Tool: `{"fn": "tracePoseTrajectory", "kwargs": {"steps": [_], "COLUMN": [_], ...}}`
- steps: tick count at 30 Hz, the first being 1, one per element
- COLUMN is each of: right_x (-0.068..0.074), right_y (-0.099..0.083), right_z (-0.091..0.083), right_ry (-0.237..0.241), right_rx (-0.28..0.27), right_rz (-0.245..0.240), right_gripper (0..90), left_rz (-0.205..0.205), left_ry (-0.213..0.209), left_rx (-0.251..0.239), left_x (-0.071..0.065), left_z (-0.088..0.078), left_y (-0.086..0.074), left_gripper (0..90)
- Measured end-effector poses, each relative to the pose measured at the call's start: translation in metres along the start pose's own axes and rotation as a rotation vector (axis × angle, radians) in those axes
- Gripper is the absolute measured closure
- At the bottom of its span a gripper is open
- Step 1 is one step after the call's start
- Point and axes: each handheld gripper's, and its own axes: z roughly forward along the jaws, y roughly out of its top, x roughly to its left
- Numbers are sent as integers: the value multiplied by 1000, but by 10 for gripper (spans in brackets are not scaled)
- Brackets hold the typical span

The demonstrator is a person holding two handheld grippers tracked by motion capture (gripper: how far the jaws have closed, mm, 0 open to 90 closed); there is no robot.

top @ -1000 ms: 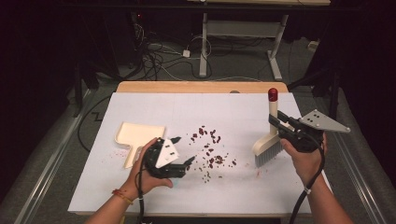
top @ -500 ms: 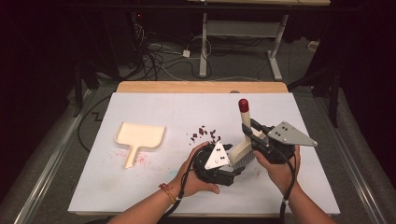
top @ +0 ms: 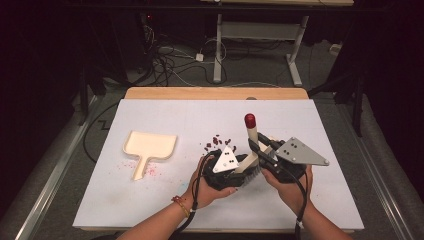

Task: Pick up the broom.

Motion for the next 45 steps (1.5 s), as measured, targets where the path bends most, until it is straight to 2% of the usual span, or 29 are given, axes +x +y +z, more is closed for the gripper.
{"fn": "tracePoseTrajectory", "kwargs": {"steps": [6,11,14,16,17,18,19,20,21,24,26,29,32,33,36,37,40,42,43,45], "right_x": [-2,-7,-12,-15,-16,-17,-19,-22,-24,-29,-27,-25,-23,-22,-18,-18,-18,-18,-18,-17], "right_y": [0,-2,-2,-1,-1,-2,-4,-7,-10,-21,-29,-38,-49,-53,-60,-61,-58,-55,-53,-50], "right_z": [-9,-14,-14,-14,-15,-15,-15,-14,-11,0,7,17,27,31,37,37,35,31,30,29], "right_ry": [16,100,163,243,277,310,343,374,406,504,520,563,635,652,738,758,811,803,802,767], "right_rx": [-22,-57,-54,-29,-9,-4,-1,11,42,152,199,259,282,296,306,303,267,264,252,258], "right_rz": [19,19,5,-42,-83,-129,-147,-153,-160,-178,-200,-213,-178,-182,-162,-151,-145,-140,-150,-149], "right_gripper": [702,669,579,503,482,479,479,474,454,421,399,394,408,412,494,523,607,645,664,673], "left_rz": [9,33,59,86,98,110,120,120,143,172,178,176,178,181,170,180,200,186,180,176], "left_ry": [8,-51,-69,-93,-107,-121,-138,-138,-160,-190,-217,-249,-287,-294,-339,-348,-341,-321,-292,-247], "left_rx": [3,30,46,64,73,80,91,91,115,139,143,144,133,128,95,98,102,87,86,91], "left_x": [9,14,16,19,20,21,21,21,22,23,24,25,26,26,27,27,26,28,29,30], "left_z": [-7,-12,-15,-20,-23,-26,-28,-28,-31,-36,-40,-44,-47,-48,-50,-51,-52,-53,-54,-56], "left_y": [0,0,0,0,-1,-2,-4,-4,-8,-13,-16,-20,-22,-22,-20,-20,-19,-19,-18,-17], "left_gripper": [652,658,658,659,658,658,658,658,658,658,658,658,658,658,657,657,651,614,578,518]}}
